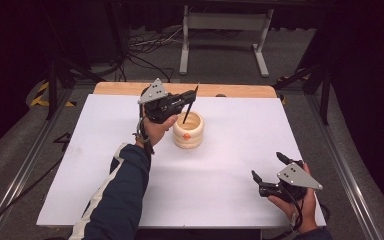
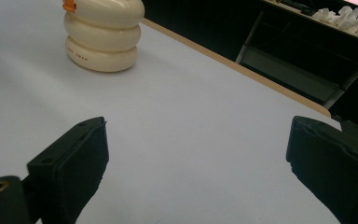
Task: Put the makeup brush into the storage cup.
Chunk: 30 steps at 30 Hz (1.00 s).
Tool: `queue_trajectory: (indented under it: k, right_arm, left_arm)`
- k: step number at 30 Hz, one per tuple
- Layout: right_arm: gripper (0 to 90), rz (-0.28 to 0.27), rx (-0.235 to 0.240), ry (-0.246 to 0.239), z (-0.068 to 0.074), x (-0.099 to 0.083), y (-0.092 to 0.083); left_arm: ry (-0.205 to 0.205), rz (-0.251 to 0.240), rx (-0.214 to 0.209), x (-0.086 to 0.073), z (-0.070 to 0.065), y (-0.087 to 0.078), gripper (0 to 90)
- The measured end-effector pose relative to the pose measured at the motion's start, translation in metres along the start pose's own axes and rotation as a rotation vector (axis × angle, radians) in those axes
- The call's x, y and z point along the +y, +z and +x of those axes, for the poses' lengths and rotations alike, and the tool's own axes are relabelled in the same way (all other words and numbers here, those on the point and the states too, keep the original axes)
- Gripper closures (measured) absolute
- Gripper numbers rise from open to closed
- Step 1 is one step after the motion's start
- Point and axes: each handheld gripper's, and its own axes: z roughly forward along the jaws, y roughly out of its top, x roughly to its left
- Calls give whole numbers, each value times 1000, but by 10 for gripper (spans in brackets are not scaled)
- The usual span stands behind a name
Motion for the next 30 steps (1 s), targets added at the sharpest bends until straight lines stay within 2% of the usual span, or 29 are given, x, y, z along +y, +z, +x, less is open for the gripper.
queue_trajectory:
  k: [17, 21, 25, 30]
  right_arm:
    - [66, 5, 3, -1, 0, 0, 1]
    - [66, 6, 3, -1, 0, -1, 1]
    - [66, 7, 3, -4, 0, -1, 1]
    - [67, 7, 2, -2, 0, -1, 1]
  left_arm:
    - [-11, 63, 4, -18, 5, 19, 834]
    - [-10, 68, 2, -23, 4, 21, 834]
    - [-4, 92, 11, -29, 4, 24, 834]
    - [-15, 104, 14, -39, 4, 24, 834]
